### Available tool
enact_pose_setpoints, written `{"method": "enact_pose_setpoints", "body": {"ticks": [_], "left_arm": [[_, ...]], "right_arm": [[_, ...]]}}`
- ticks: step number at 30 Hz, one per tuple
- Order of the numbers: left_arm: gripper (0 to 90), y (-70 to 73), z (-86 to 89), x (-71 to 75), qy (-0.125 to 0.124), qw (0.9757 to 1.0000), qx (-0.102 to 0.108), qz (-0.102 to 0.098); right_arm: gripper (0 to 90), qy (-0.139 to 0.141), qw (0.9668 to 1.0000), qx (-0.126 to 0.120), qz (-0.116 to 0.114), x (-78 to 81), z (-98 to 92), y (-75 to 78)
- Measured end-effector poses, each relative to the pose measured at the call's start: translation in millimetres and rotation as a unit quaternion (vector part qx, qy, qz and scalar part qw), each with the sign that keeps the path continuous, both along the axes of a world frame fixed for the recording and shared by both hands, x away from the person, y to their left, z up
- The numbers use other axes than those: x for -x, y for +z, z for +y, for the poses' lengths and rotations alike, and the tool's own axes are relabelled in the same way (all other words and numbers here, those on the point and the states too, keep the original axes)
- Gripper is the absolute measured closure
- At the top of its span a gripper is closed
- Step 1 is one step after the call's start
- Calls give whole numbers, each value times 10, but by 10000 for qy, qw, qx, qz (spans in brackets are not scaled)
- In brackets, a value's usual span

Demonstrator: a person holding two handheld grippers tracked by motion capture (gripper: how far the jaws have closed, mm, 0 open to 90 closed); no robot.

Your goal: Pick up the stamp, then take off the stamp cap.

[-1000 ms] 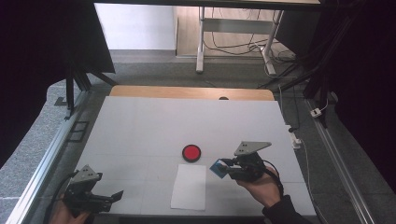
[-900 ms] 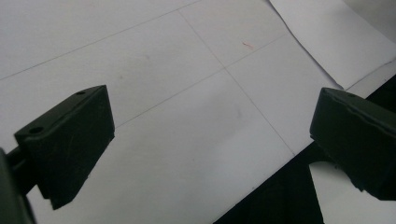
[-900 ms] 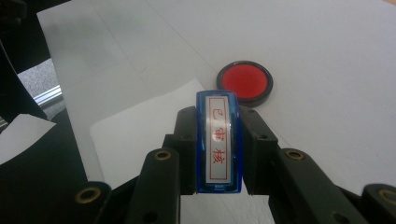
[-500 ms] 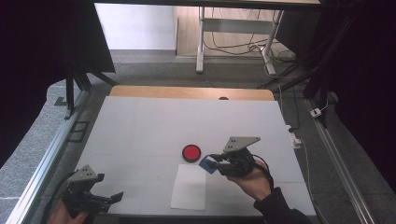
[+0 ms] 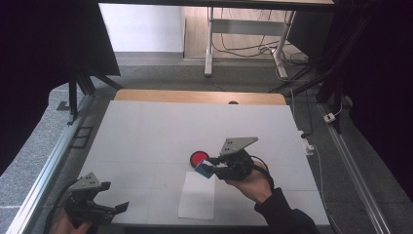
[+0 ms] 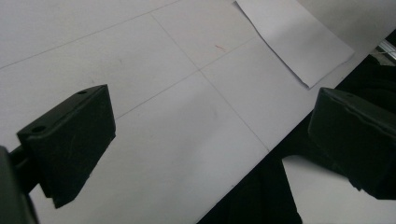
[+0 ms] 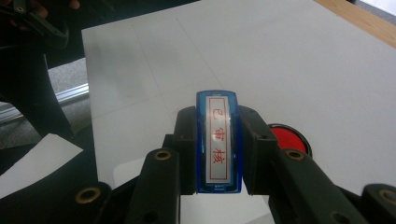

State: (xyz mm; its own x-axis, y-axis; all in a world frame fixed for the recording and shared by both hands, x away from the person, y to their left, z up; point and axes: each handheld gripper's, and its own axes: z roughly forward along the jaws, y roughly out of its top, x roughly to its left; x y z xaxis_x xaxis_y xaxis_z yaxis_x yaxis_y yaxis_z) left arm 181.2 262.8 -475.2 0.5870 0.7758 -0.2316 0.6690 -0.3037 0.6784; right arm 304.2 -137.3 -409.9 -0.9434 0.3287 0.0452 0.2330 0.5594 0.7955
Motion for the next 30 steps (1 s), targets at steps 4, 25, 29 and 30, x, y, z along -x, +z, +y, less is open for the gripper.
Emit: {"method": "enact_pose_setpoints", "body": {"ticks": [4,25,29,30], "left_arm": [[9,-1,0,0,-3,10000,-6,3],[5,42,-129,-98,-490,9983,255,-178],[2,46,-202,-160,-550,9975,218,-378],[0,47,-216,-178,-559,9974,249,-393]], "right_arm": [[715,108,9999,-17,-3,0,63,20],[715,255,9996,-99,84,38,31,22],[715,264,9995,-121,81,35,8,28],[715,255,9996,-122,93,35,3,30]]}}
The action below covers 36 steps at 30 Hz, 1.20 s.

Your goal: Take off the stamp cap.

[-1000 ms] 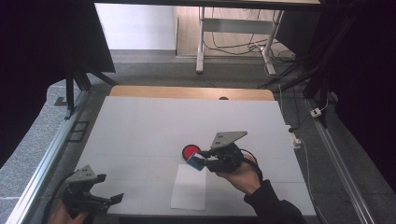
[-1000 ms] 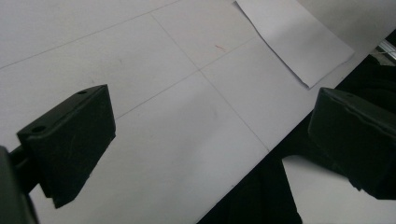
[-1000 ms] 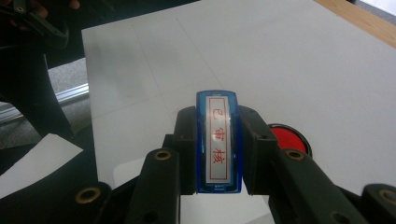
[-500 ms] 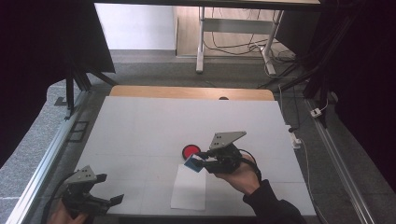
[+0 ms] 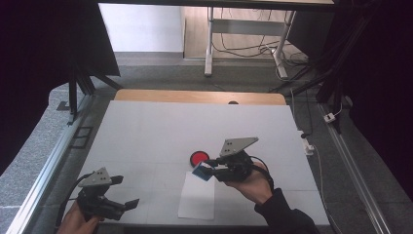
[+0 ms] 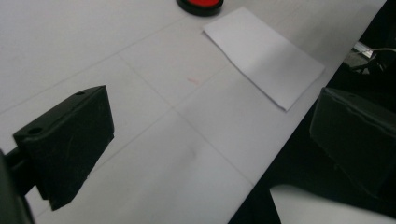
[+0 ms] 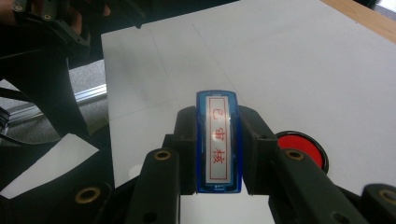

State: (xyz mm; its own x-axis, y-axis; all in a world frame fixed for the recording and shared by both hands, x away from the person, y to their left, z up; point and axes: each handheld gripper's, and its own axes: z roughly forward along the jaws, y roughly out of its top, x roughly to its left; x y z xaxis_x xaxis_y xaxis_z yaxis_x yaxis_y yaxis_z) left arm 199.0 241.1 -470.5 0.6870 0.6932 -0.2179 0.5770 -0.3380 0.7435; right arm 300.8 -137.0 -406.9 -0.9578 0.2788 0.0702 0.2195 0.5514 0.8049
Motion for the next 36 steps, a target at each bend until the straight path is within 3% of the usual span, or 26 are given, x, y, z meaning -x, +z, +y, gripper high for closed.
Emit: {"method": "enact_pose_setpoints", "body": {"ticks": [3,6,14,18,26,31,36], "left_arm": [[0,-1,-52,-54,-114,9999,34,81],[0,5,-112,-91,-233,9996,-152,-18],[0,52,-271,-248,-455,9988,-117,-140],[4,73,-374,-316,-580,9975,-280,-304],[6,57,-575,-469,-1129,9924,-340,-359],[8,69,-701,-583,-1437,9888,-238,-335],[0,90,-839,-695,-1825,9825,-148,-328]], "right_arm": [[715,9,10000,-74,0,-4,-11,5],[715,26,10000,-83,-16,-4,-20,16],[715,105,9999,-66,-55,3,-24,22],[715,177,9998,-28,-78,9,-23,23],[715,187,9998,-70,-46,-7,-39,19],[715,235,9997,-90,-54,-3,-37,26],[715,304,9995,-85,-74,4,-27,24]]}}
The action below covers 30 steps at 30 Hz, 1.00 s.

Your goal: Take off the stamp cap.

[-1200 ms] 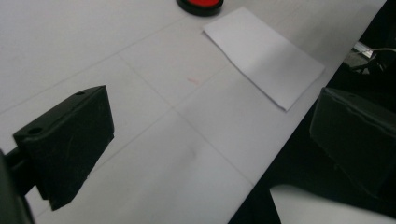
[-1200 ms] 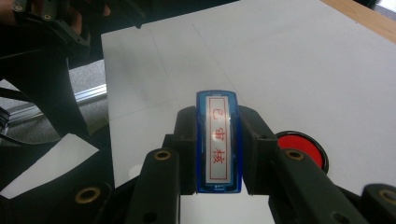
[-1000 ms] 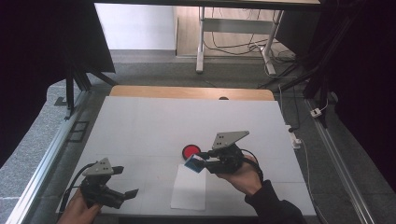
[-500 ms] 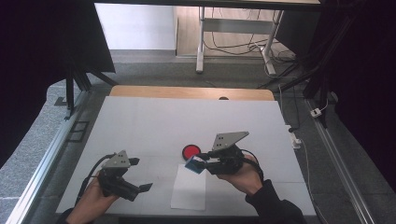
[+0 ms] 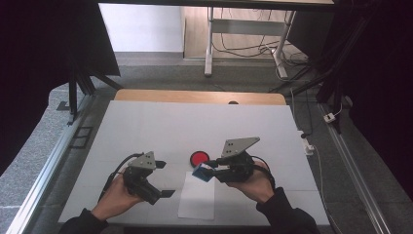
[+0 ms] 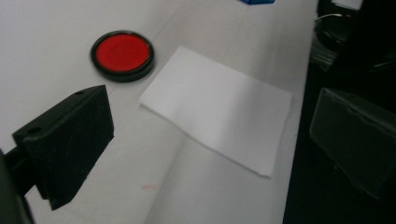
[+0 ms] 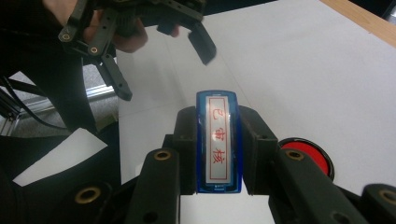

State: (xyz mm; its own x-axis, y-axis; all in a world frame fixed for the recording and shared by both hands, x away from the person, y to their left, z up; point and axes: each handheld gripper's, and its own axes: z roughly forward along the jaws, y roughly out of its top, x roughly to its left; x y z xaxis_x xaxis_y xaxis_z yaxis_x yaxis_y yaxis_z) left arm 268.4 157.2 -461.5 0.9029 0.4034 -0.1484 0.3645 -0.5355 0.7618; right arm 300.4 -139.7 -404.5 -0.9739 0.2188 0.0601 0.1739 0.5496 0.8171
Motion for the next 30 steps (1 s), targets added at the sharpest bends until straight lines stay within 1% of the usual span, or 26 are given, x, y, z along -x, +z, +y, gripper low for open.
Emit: {"method": "enact_pose_setpoints", "body": {"ticks": [4,6,8,11,13,15,19,21,23,25,27,29,30], "left_arm": [[0,19,-127,-92,-291,9996,-36,-17],[0,23,-197,-139,-433,9991,-1,2],[0,21,-250,-170,-504,9987,37,16],[0,17,-340,-221,-671,9977,37,13],[0,14,-388,-245,-732,9973,26,-29],[0,12,-420,-263,-805,9967,74,-60],[0,8,-483,-307,-952,9953,133,-140],[0,6,-516,-334,-1049,9943,124,-122],[0,-1,-554,-355,-1115,9936,150,-83],[0,-4,-597,-371,-1169,9930,123,-76],[0,-5,-636,-386,-1237,9922,143,-39],[16,-6,-656,-387,-1305,9913,146,-61],[32,-10,-663,-378,-1382,9902,180,-88]], "right_arm": [[715,44,10000,-20,-5,8,-2,12],[715,69,10000,-28,-10,13,-3,17],[715,108,9999,-44,-4,15,-3,19],[715,123,9999,-42,1,20,-3,20],[715,141,9999,-52,-14,22,-2,23],[715,170,9998,-80,-13,29,3,23],[715,212,9997,-77,-22,41,10,30],[715,242,9997,-61,-50,45,13,32],[715,293,9995,-91,-35,51,22,30],[715,303,9995,-80,-40,53,24,32],[715,332,9994,-67,-52,57,25,35],[715,365,9993,-82,-44,64,28,37],[715,378,9992,-106,-43,66,30,35]]}}
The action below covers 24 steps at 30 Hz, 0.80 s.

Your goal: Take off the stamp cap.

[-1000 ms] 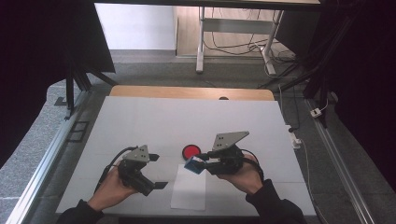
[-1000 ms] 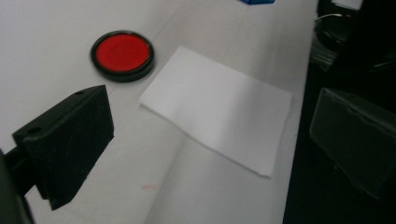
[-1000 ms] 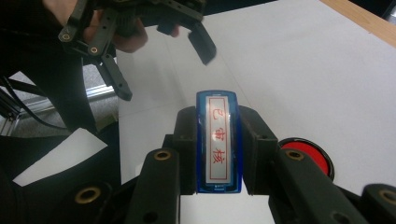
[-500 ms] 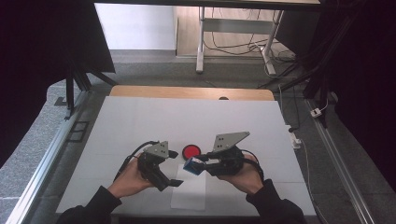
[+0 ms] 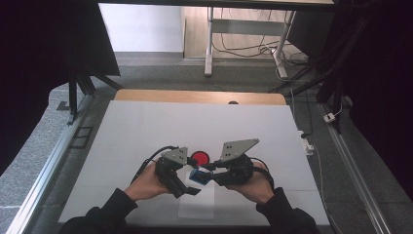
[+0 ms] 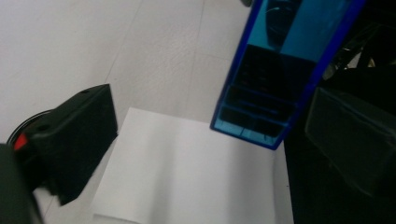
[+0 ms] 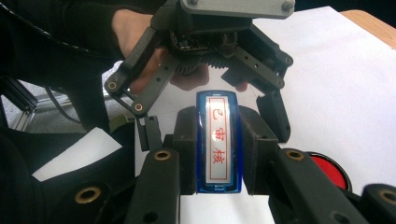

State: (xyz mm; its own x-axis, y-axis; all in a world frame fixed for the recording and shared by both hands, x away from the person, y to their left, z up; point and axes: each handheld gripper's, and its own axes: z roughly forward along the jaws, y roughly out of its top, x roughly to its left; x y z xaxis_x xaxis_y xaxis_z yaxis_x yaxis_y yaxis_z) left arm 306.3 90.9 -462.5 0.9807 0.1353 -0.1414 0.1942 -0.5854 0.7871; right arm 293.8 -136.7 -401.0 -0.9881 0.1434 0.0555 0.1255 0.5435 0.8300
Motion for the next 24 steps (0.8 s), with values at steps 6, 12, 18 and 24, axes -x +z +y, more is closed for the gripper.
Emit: {"method": "enact_pose_setpoints", "body": {"ticks": [6,12,18,24], "left_arm": [[249,-15,31,45,-184,9997,-20,-141],[400,-22,75,59,-373,9992,137,-98],[520,-8,117,56,-390,9986,351,12],[576,-3,141,56,-461,9980,424,55]], "right_arm": [[715,73,10000,-9,-5,16,3,3],[715,133,9999,-12,-14,33,9,6],[715,184,9998,-18,5,39,14,3],[715,225,9997,-18,-2,45,15,5]]}}
